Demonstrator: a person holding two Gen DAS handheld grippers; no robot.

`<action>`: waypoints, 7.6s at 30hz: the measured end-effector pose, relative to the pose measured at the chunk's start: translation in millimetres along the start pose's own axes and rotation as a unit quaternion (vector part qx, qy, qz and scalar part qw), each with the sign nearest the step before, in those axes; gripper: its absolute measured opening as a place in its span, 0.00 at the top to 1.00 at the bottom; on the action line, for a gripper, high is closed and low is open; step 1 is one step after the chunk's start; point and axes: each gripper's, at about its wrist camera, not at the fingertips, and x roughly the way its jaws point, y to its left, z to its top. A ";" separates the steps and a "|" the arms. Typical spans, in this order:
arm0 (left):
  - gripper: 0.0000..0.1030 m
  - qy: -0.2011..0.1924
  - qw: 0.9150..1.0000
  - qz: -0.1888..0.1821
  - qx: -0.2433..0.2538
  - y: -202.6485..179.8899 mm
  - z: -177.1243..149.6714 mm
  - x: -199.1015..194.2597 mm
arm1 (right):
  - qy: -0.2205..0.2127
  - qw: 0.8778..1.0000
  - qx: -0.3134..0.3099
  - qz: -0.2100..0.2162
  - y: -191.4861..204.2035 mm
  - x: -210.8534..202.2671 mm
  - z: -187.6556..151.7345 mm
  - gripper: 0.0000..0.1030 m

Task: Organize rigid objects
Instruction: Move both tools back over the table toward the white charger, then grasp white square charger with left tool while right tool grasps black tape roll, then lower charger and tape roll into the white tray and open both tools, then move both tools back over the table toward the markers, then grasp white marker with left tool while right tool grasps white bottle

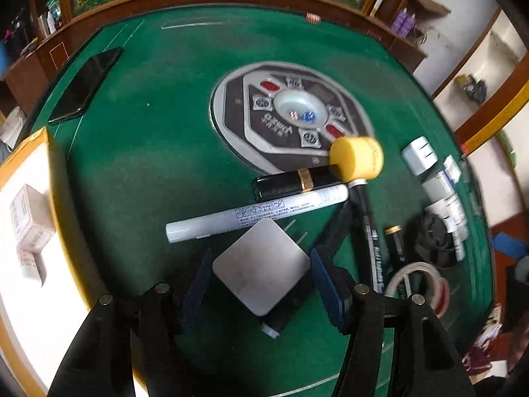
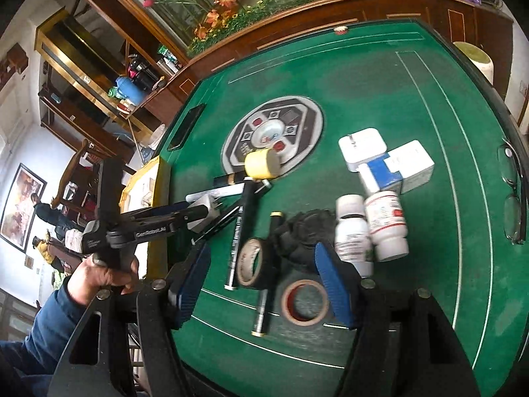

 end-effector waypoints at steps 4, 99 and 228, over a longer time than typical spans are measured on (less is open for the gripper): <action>0.37 0.017 0.999 -0.024 -0.022 0.5 -3.8 5.4 | 0.001 1.000 0.006 0.003 -14.3 -6.0 -0.2 0.37; 0.54 -0.114 0.990 -0.018 -0.083 18.3 -97.0 -105.9 | 0.101 0.980 -0.155 -0.074 42.1 38.5 -66.2 0.40; 0.82 0.015 0.994 0.031 0.100 -69.0 -1.0 25.6 | 0.080 0.991 -0.048 -0.093 -29.2 38.9 7.9 0.61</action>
